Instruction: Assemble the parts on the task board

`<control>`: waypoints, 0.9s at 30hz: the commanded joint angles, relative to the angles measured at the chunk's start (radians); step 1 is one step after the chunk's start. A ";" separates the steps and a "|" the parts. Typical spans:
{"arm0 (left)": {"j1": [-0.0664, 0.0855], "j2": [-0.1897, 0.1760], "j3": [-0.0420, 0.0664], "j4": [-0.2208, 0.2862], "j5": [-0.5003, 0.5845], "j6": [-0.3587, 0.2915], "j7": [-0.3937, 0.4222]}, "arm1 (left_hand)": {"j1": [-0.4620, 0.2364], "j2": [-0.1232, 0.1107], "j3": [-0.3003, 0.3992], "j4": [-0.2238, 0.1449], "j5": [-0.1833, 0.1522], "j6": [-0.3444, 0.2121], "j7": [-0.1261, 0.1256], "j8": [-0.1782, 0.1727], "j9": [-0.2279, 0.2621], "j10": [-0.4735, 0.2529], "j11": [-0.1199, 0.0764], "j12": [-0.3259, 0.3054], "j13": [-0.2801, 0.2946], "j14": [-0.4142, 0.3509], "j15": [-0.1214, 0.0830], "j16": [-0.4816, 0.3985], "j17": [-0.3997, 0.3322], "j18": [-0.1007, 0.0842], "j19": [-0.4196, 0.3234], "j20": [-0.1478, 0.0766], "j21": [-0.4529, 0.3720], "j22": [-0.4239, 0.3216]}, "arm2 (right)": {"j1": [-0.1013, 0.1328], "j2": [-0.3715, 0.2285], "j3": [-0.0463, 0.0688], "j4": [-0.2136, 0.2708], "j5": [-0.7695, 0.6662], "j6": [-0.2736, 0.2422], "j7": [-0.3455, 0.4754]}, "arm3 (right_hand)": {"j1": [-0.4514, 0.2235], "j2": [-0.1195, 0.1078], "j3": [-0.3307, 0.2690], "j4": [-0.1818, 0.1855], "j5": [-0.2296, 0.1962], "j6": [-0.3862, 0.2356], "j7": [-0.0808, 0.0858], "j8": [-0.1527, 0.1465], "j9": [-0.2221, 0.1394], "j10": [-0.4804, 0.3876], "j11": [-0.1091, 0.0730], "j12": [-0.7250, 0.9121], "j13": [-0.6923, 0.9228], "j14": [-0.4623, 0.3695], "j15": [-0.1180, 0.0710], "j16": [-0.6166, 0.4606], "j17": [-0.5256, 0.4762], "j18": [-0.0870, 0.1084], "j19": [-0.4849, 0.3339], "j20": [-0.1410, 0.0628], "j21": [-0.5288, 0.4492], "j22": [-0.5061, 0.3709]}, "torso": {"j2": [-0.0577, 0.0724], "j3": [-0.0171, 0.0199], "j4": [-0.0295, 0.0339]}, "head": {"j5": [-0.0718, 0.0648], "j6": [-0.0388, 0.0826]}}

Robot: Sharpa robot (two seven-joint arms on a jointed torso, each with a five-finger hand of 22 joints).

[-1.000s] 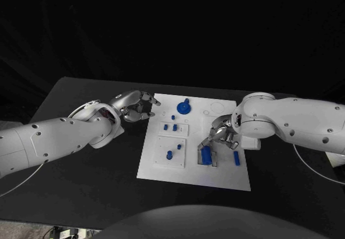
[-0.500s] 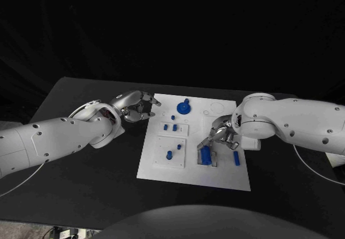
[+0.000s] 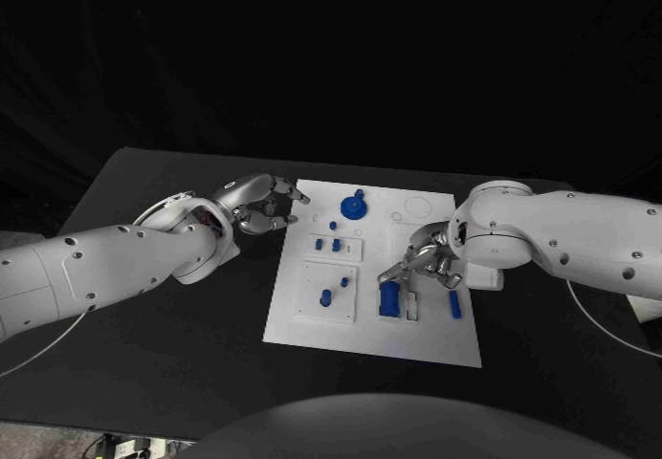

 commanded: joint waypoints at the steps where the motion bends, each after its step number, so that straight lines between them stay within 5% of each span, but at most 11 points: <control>1: 0.000 0.002 0.001 0.001 0.003 0.013 -0.003 | 0.012 -0.003 0.011 0.001 0.005 0.001 0.010 -0.002 -0.001 0.006 0.003 -0.002 -0.001 -0.004 0.005 0.002 -0.001 0.005 -0.001 0.009 0.001 0.165 | -0.002 -0.003 -0.001 0.003 -0.013 0.006 0.008 | -0.007 -0.013 -0.016 0.003 -0.004 -0.005 0.007 -0.006 0.001 0.106 0.009 0.004 0.263 0.101 0.007 0.008 0.250 0.012 0.006 0.002 -0.001 0.135 | 0.000 0.0004 0.0003 | 0.002 0.000; 10: -0.001 -0.001 0.001 -0.001 0.003 0.016 -0.009 | 0.012 -0.003 0.011 0.001 0.005 0.001 0.010 -0.002 -0.001 0.006 0.003 -0.002 -0.001 -0.004 0.005 0.002 -0.001 0.005 -0.001 0.009 0.001 0.165 | -0.003 -0.017 -0.001 0.009 -0.012 -0.018 0.014 | -0.017 -0.040 -0.065 0.023 -0.005 -0.014 0.010 -0.015 0.004 0.106 0.011 0.004 0.263 0.106 0.009 0.016 0.261 0.010 0.011 0.002 0.006 0.137 | 0.000 0.0000 0.0003 | 0.004 0.000; 20: -0.001 -0.008 0.001 0.005 0.005 0.004 0.005 | 0.014 -0.005 0.022 0.001 0.005 0.002 0.011 -0.001 -0.001 0.009 0.003 -0.002 0.000 -0.004 0.005 0.002 0.001 0.005 -0.001 0.010 0.001 0.165 | 0.007 -0.107 0.001 0.075 0.008 -0.143 0.132 | 0.014 -0.013 -0.087 0.044 0.000 -0.018 0.009 -0.008 0.019 0.106 0.010 0.004 0.263 0.106 0.008 0.017 0.263 0.003 0.032 0.001 0.048 0.149 | 0.000 0.0003 -0.0002 | 0.007 0.000; 24: -0.001 -0.013 0.001 0.010 0.007 -0.005 0.013 | 0.014 -0.009 0.031 0.002 0.005 0.004 0.011 -0.001 -0.001 0.015 0.004 0.000 0.000 -0.004 0.006 0.003 0.001 0.005 -0.001 0.010 0.000 0.164 | 0.016 -0.179 0.001 0.133 0.013 -0.209 0.183 | 0.070 0.013 -0.088 0.036 0.098 -0.023 0.006 0.012 0.036 0.106 0.008 0.004 0.263 0.106 0.006 0.017 0.263 -0.009 0.062 -0.001 0.116 0.166 | 0.001 0.0011 -0.0008 | 0.012 0.000; 27: -0.001 -0.016 0.001 0.012 0.008 -0.007 0.015 | 0.013 -0.010 0.035 0.003 0.004 0.005 0.011 -0.001 -0.001 0.019 0.005 0.001 0.001 -0.004 0.006 0.003 0.002 0.005 -0.001 0.011 0.001 0.165 | 0.027 -0.236 0.001 0.170 0.014 -0.203 0.157 | 0.069 0.032 -0.093 0.052 0.187 0.013 -0.007 0.041 0.050 0.106 -0.003 0.004 0.263 0.106 -0.003 0.017 0.263 -0.011 0.069 -0.006 0.131 0.169 | 0.000 0.0011 -0.0026 | 0.011 0.000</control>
